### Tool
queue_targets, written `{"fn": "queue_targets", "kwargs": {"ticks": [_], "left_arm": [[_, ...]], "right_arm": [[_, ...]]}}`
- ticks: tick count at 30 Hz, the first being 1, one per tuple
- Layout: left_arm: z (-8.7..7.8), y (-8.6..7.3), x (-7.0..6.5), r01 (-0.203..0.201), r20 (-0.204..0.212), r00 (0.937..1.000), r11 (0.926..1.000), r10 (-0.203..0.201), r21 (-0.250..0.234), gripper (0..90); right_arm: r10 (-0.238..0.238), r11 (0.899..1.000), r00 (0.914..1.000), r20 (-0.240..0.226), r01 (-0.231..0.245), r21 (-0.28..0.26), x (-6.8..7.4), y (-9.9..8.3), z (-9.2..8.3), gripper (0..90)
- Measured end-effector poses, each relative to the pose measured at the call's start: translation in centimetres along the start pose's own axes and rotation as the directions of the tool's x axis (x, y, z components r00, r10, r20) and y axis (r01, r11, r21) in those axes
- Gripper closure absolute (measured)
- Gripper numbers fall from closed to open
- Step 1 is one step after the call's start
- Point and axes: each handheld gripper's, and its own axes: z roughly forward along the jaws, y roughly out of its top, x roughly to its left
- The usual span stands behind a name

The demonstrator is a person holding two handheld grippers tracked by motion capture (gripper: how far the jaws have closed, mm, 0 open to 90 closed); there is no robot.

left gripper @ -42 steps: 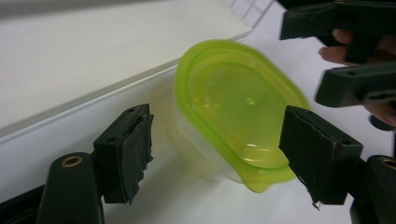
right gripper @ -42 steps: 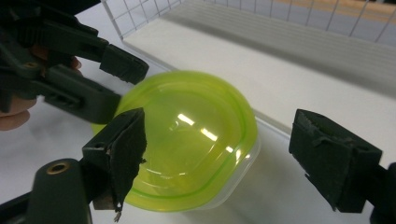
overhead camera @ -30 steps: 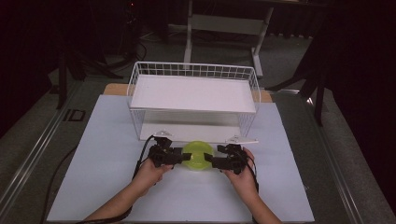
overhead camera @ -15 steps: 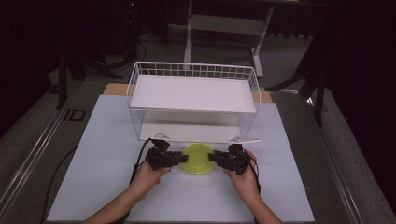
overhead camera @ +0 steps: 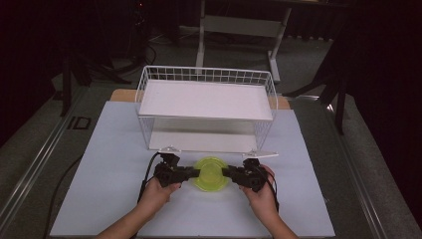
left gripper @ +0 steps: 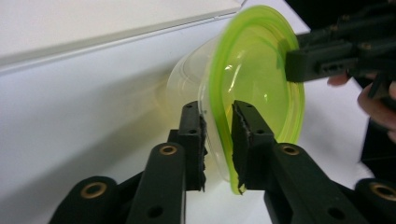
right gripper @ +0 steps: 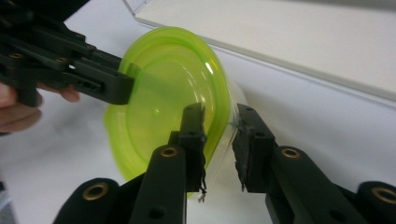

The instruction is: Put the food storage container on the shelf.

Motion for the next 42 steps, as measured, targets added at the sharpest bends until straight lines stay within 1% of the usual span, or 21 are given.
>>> {"fn": "queue_targets", "kwargs": {"ticks": [1,3,5,6,7,9,10,11,15,18,20,22,23,25,28,30,36,40,42], "left_arm": [[0.0,0.0,0.0,-0.001,0.001,1.0,1.0,0.001,0.0,78.4],[-0.1,0.0,-0.4,-0.012,-0.013,0.9998,0.9999,0.012,0.011,78.9],[-0.3,0.0,-0.9,-0.028,-0.042,0.9987,0.9994,0.029,0.018,80.0],[-0.3,0.0,-1.2,-0.053,-0.06,0.9967,0.9983,0.054,0.024,81.3],[-0.4,0.0,-1.4,-0.062,-0.072,0.9954,0.9978,0.063,0.023,81.3],[-0.7,0.1,-1.5,-0.06,-0.067,0.9959,0.9982,0.06,0.006,81.5],[-0.9,0.2,-1.5,-0.068,-0.067,0.9955,0.9977,0.068,-0.003,81.5],[-1.0,0.4,-1.6,-0.068,-0.067,0.9955,0.9975,0.067,-0.017,81.4],[-1.8,1.0,-1.7,-0.081,-0.072,0.9945,0.9945,0.076,-0.066,81.5],[-2.2,1.7,-1.5,-0.094,-0.076,0.9933,0.992,0.087,-0.085,81.7],[-2.4,2.1,-1.3,-0.1,-0.086,0.9921,0.9901,0.091,-0.098,81.7],[-2.5,2.5,-1.1,-0.105,-0.1,0.9905,0.9886,0.095,-0.107,81.6],[-2.5,2.7,-1.0,-0.101,-0.103,0.9906,0.9885,0.09,-0.112,81.6],[-2.4,3.0,-0.7,-0.113,-0.118,0.9879,0.9874,0.1,-0.11,81.6],[-2.0,3.2,0.0,-0.109,-0.129,0.9871,0.9877,0.094,-0.113,81.5],[-1.7,3.3,0.4,-0.105,-0.136,0.9866,0.9883,0.089,-0.111,81.5],[-1.0,4.0,1.1,-0.123,-0.158,0.9818,0.9864,0.105,-0.109,81.4],[-0.5,4.4,1.5,-0.12,-0.163,0.9814,0.9866,0.101,-0.11,81.4],[-0.3,4.6,1.8,-0.112,-0.161,0.9826,0.9874,0.093,-0.112,81.4]], "right_arm": [[0.0,1.0,0.9999,-0.012,0.0,0.004,0.3,-0.1,-0.1,76.2],[-0.011,1.0,0.9999,0.0,0.011,0.009,0.6,-0.2,-0.2,76.6],[-0.004,1.0,1.0,0.003,0.004,0.015,0.6,-0.2,-0.3,78.3],[-0.004,1.0,0.9999,0.012,0.003,0.016,0.6,-0.2,-0.3,80.0],[-0.008,1.0,0.9999,0.014,0.007,0.011,0.6,-0.2,-0.3,80.1],[-0.004,1.0,0.9999,0.012,0.004,0.006,0.7,-0.1,-0.4,80.2],[-0.008,1.0,0.9998,0.016,0.008,-0.001,0.8,0.1,-0.6,80.2],[-0.015,1.0,0.9997,0.02,0.015,-0.009,1.0,0.3,-0.7,80.2],[-0.02,0.999,0.9995,0.023,0.021,-0.038,1.3,1.3,-1.1,80.2],[-0.027,0.998,0.999,0.035,0.029,-0.058,1.6,2.1,-1.1,80.2],[-0.034,0.997,0.9985,0.044,0.037,-0.074,1.7,2.6,-1.0,80.3],[-0.031,0.996,0.9985,0.046,0.035,-0.088,1.6,3.0,-0.8,80.2],[-0.026,0.996,0.9989,0.039,0.029,-0.088,1.5,3.3,-0.6,80.2],[-0.016,0.996,0.9992,0.037,0.019,-0.085,1.3,3.6,-0.3,80.2],[-0.001,0.997,0.9991,0.042,0.005,-0.082,0.9,3.9,0.5,80.2],[0.0,0.997,0.9986,0.053,0.004,-0.079,0.8,3.9,0.9,80.2],[0.027,0.997,0.9982,0.054,-0.023,-0.074,-0.2,4.3,1.9,80.2],[0.025,0.997,0.9972,0.071,-0.019,-0.077,-0.7,4.6,2.3,80.1],[0.029,0.997,0.9969,0.073,-0.023,-0.075,-1.0,4.8,2.5,80.1]]}}
